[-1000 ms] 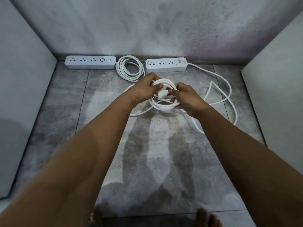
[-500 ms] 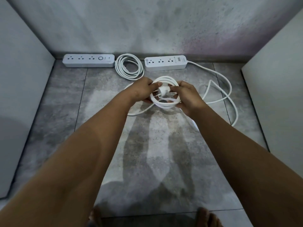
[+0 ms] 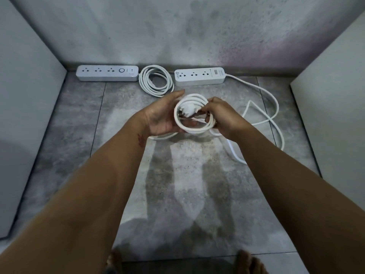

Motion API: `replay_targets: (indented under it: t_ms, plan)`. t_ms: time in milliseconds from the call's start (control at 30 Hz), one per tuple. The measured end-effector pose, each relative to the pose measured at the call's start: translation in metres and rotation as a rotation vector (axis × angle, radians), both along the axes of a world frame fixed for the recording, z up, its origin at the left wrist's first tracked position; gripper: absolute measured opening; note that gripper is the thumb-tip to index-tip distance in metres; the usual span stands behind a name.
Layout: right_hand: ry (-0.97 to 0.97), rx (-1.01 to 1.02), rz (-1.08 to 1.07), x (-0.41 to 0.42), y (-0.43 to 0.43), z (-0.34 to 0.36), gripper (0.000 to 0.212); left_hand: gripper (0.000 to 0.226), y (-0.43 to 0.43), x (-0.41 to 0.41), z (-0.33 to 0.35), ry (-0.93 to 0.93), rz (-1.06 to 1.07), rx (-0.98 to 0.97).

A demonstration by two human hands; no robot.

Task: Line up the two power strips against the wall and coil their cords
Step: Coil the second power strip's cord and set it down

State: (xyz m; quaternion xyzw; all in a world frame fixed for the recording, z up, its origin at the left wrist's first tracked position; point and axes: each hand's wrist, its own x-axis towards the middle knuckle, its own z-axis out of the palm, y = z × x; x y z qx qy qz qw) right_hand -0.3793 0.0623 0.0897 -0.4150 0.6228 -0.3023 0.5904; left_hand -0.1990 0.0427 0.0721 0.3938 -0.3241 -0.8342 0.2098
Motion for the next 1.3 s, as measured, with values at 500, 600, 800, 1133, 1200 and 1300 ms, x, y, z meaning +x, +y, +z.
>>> replay_targets:
  t_ms: [500, 600, 800, 1133, 1200, 1300]
  plan:
    - [0.485, -0.077, 0.287, -0.016, 0.012, -0.019, 0.057, 0.021, 0.005, 0.007, -0.007, 0.036, 0.098, -0.062]
    - [0.585, -0.213, 0.357, -0.010, 0.007, -0.023, 0.037, 0.028, 0.006, 0.013, -0.005, 0.061, 0.051, -0.019]
    - [0.678, -0.265, 0.562, 0.000, 0.011, -0.022, 0.034, 0.054, -0.004, 0.010, 0.013, -0.439, -0.274, -0.241]
    - [0.396, -0.294, 0.223, -0.003, 0.010, -0.018, 0.050, 0.034, -0.001, -0.005, 0.007, -0.277, 0.010, -0.183]
    - [0.298, -0.260, 0.100, -0.007, 0.008, -0.014, 0.050, 0.036, -0.001, -0.002, 0.009, -0.241, 0.063, -0.168]
    - [0.453, -0.273, 0.115, -0.020, 0.009, -0.020, 0.034, 0.037, -0.002, 0.007, 0.010, -0.202, 0.141, -0.140]
